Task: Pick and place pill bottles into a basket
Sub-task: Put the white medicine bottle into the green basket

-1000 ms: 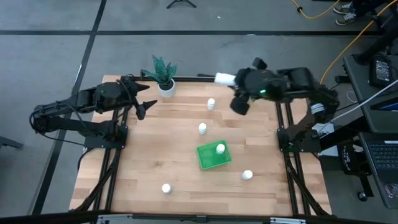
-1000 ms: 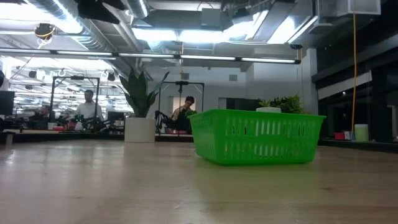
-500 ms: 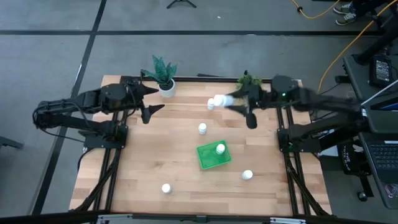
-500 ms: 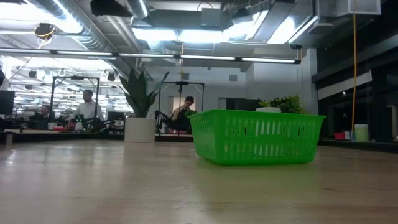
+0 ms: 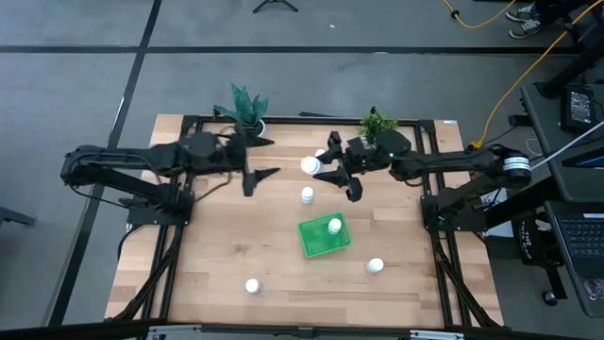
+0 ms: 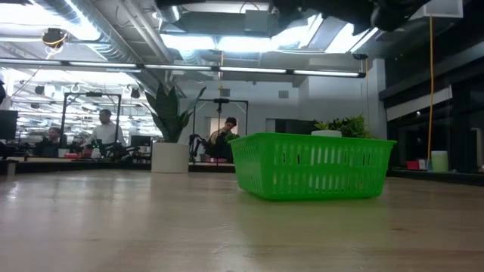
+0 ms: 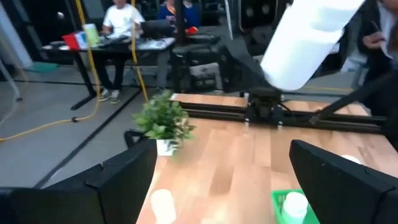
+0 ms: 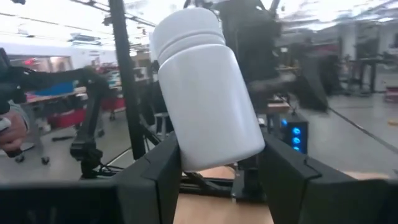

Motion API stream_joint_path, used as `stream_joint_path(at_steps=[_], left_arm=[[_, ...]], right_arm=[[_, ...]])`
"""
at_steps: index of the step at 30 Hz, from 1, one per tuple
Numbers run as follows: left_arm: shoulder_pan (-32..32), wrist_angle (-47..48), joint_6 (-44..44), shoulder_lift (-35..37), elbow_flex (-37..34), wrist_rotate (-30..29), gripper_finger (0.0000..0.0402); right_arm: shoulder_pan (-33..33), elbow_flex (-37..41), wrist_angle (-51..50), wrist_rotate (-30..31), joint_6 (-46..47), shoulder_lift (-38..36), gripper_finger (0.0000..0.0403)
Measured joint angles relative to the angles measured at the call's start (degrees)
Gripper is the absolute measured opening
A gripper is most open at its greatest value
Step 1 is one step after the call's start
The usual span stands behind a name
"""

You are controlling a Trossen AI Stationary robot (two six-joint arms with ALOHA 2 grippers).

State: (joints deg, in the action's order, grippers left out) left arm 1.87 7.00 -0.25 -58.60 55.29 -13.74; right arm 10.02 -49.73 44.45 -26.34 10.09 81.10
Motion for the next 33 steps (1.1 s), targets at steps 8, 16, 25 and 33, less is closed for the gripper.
stream_joint_path(at_steps=[8,16,25,33], left_arm=[[-1.4,-11.7,0.6,-6.8,1.1,0.8,0.0367],[-2.6,-12.1,0.8,-8.4,4.5,0.5,0.0368],[-2.6,-11.8,-0.1,-11.5,6.9,0.8,0.0368],[-2.6,-8.4,-2.8,-11.6,6.9,0.0,0.0368]], right_arm=[[2.1,-3.4,3.5,-4.5,-0.9,4.3,0.0174],[5.4,-3.4,3.3,-6.0,-1.4,4.7,0.0174],[6.3,-3.4,9.6,-7.0,1.6,10.0,0.0174],[6.3,-3.4,10.6,-8.3,3.1,12.1,0.0174]])
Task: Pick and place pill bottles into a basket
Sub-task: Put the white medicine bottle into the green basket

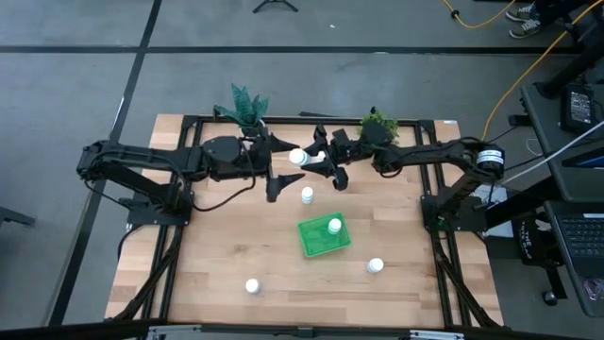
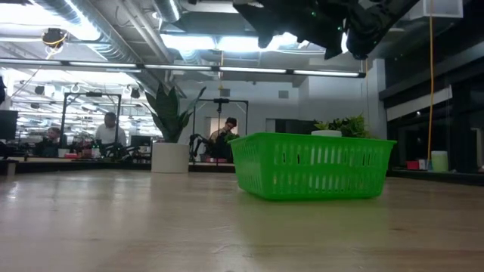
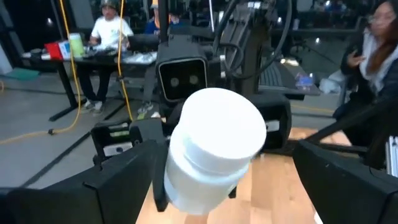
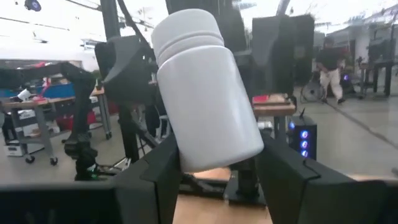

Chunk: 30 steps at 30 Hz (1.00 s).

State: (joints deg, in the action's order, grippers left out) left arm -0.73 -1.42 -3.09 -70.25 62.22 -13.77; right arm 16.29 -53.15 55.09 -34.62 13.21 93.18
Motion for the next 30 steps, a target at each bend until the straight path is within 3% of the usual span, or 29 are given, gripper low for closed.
stream_joint_path(at_steps=[10,30], left_arm=[[0.0,10.7,-4.1,0.3,0.0,0.0,0.0350],[0.0,17.9,-3.7,0.4,4.3,1.2,0.0272]], right_arm=[[0.0,0.0,-0.5,-0.6,0.2,2.9,0.0174],[0.0,0.1,-1.3,-1.7,0.3,5.1,0.0174]])
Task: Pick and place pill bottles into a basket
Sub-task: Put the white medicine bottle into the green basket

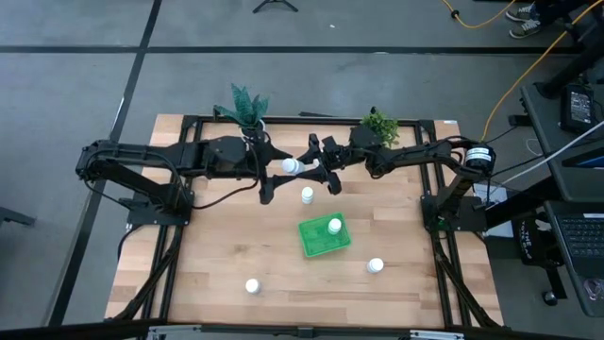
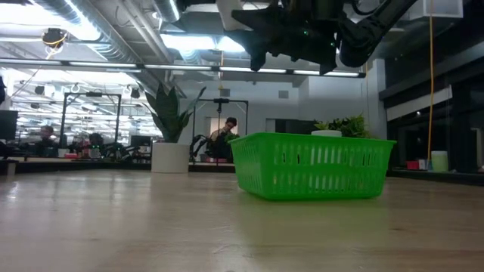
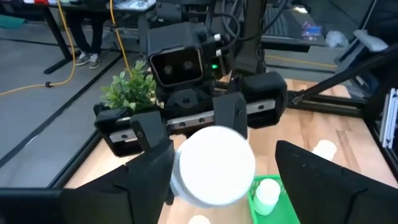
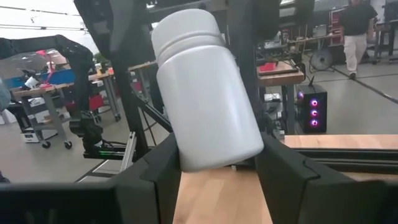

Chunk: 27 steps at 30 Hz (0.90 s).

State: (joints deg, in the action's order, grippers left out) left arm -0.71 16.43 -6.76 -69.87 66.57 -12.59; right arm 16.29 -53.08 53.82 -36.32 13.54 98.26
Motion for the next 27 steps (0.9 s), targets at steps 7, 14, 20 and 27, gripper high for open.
stream_joint_path(at_steps=[7,14,20,27], left_arm=[[0.0,0.3,-0.6,0.0,0.0,0.1,0.0246],[0.0,0.4,-1.4,0.0,0.0,0.2,0.0203],[0.0,0.3,-0.7,0.0,0.0,-0.3,0.0158],[-1.0,0.1,-0.4,0.0,0.0,-0.3,0.0158]], right_arm=[[0.0,0.0,0.3,-0.2,0.3,0.0,0.0174],[0.0,0.0,0.3,-0.5,1.4,0.0,0.0174],[0.0,0.0,0.0,-0.2,3.4,0.0,0.0183],[-0.1,0.0,0.4,-0.5,3.1,0.0,0.0203]])
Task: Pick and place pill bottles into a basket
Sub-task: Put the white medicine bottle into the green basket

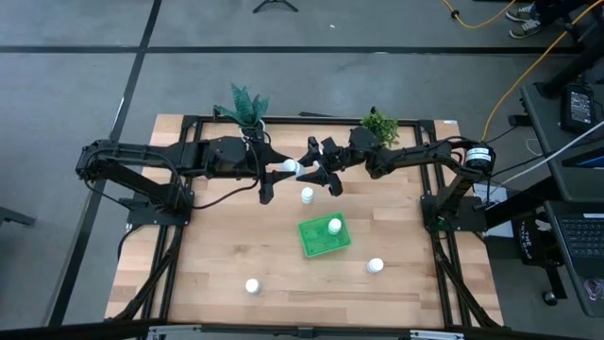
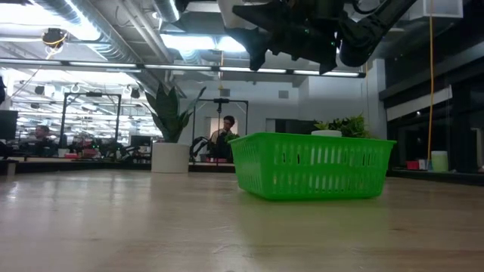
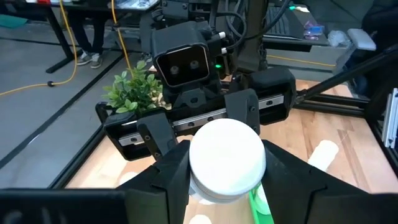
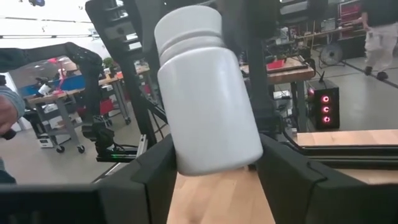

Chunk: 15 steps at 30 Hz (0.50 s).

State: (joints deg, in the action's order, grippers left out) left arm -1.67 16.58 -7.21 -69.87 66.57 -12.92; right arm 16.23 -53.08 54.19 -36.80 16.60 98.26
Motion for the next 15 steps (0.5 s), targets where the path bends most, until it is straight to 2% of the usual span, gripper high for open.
stream_joint_path(at_steps=[15], left_arm=[[-0.7,0.0,1.4,1.6,0.0,-1.6,0.0158]], right_arm=[[0.2,0.0,-0.6,-3.9,5.8,-2.7,0.0206]])
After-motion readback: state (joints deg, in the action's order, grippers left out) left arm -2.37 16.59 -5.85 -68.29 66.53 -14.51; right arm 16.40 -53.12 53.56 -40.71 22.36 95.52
